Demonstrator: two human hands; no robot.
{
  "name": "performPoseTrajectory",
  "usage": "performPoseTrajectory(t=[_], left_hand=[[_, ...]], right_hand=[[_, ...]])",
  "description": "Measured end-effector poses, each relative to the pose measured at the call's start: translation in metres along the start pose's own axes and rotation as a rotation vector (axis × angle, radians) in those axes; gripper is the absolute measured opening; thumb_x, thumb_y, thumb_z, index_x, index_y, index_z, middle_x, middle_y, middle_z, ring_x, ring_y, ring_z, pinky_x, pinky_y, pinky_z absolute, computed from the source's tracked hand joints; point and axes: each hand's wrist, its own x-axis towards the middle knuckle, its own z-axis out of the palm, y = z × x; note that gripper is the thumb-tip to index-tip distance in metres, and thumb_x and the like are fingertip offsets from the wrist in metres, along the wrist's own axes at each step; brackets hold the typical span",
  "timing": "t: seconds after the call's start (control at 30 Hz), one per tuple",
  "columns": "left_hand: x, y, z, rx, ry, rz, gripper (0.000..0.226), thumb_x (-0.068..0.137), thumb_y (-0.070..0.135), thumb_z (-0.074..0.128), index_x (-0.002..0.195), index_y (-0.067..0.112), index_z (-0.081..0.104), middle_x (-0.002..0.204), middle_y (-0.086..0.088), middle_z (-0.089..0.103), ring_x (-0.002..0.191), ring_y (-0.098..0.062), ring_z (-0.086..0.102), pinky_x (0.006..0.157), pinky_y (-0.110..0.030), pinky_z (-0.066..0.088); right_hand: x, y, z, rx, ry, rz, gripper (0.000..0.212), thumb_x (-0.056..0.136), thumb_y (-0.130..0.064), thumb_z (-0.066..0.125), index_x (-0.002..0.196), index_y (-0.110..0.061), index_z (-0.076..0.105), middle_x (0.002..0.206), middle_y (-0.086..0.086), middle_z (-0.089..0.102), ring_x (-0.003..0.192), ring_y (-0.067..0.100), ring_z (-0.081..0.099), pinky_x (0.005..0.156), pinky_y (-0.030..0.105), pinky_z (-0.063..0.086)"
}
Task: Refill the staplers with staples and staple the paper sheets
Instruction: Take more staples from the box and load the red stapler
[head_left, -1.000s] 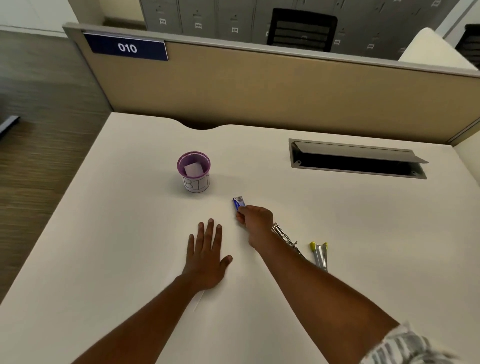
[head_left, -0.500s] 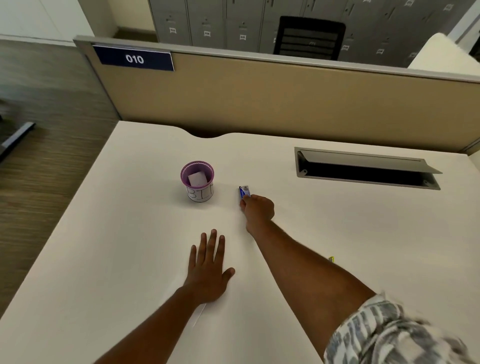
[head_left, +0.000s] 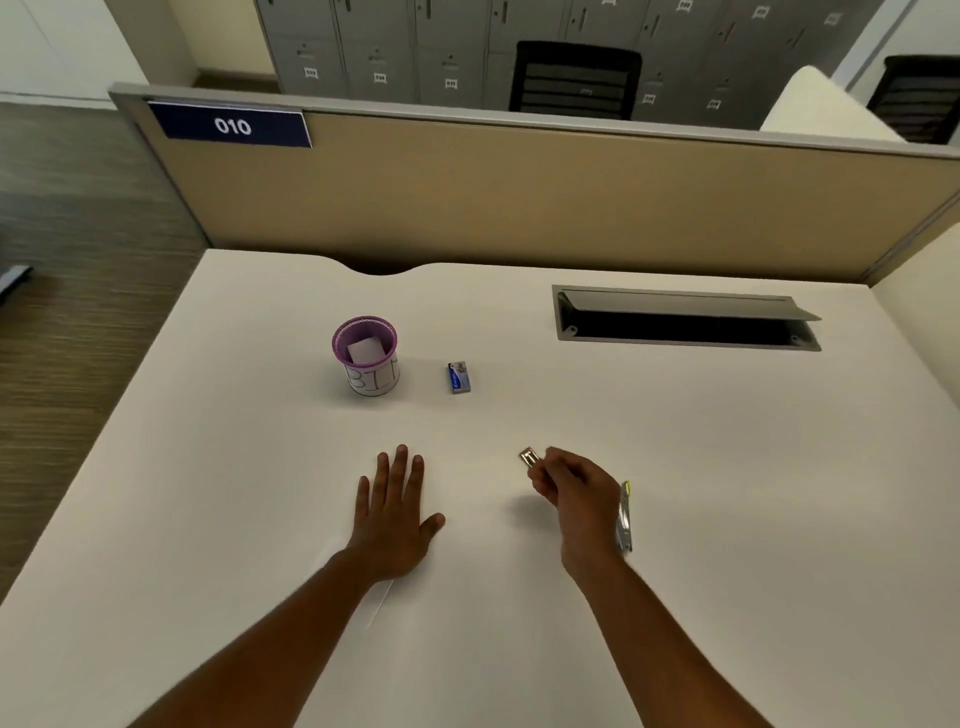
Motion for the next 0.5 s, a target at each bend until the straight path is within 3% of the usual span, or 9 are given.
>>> performPoseTrajectory(t=[0.1,0.2,0.3,0.37,0.5], left_hand=[[-0.006,0.003,-0.004,-0.007,0.015,-0.010,0.086,0.101,0.057,0.033,0.157,0.016,-0.017,0.162,-0.005,-0.032,0.150,-0.027,-0.029,0.124,-0.049,-0.007],[-0.013,0.016,-0.008,-0.003,0.057,-0.021,0.083,0.102,0.050,0.038,0.159,0.012,-0.009,0.166,-0.010,-0.023,0.154,-0.030,-0.017,0.125,-0.048,-0.002],[-0.023,0.030,-0.012,-0.010,0.077,-0.041,0.078,0.103,0.042,0.042,0.159,0.010,-0.001,0.167,-0.013,-0.015,0.156,-0.029,-0.009,0.127,-0.044,0.001],[-0.033,0.038,-0.011,-0.041,0.062,-0.044,0.077,0.103,0.038,0.045,0.160,0.010,0.001,0.168,-0.013,-0.014,0.156,-0.028,-0.007,0.127,-0.043,0.001],[-0.049,0.047,-0.004,-0.184,0.062,-0.041,0.070,0.102,0.035,0.049,0.159,0.013,0.016,0.169,-0.011,-0.005,0.157,-0.024,-0.002,0.127,-0.041,0.000]], right_hand=[[-0.009,0.006,-0.047,-0.332,0.073,-0.160,0.012,0.088,-0.004,0.071,0.093,-0.012,0.079,0.078,0.000,0.076,0.070,0.013,0.072,0.071,0.031,0.059],[-0.010,0.011,-0.080,-0.717,0.100,-0.342,0.016,0.083,-0.016,0.078,0.097,-0.024,0.077,0.100,-0.011,0.075,0.087,0.007,0.070,0.083,0.031,0.056],[-0.007,0.021,-0.093,-1.072,-0.029,-0.448,0.034,0.083,-0.024,0.076,0.117,-0.024,0.072,0.122,-0.009,0.065,0.107,0.015,0.063,0.086,0.025,0.046],[-0.005,0.028,-0.097,-1.276,-0.094,-0.492,0.045,0.086,-0.028,0.074,0.130,-0.024,0.066,0.133,-0.005,0.060,0.117,0.021,0.055,0.091,0.029,0.045],[-0.003,0.035,-0.090,-1.435,-0.065,-0.526,0.042,0.089,-0.031,0.066,0.130,-0.024,0.062,0.132,0.000,0.058,0.120,0.026,0.053,0.094,0.035,0.048]])
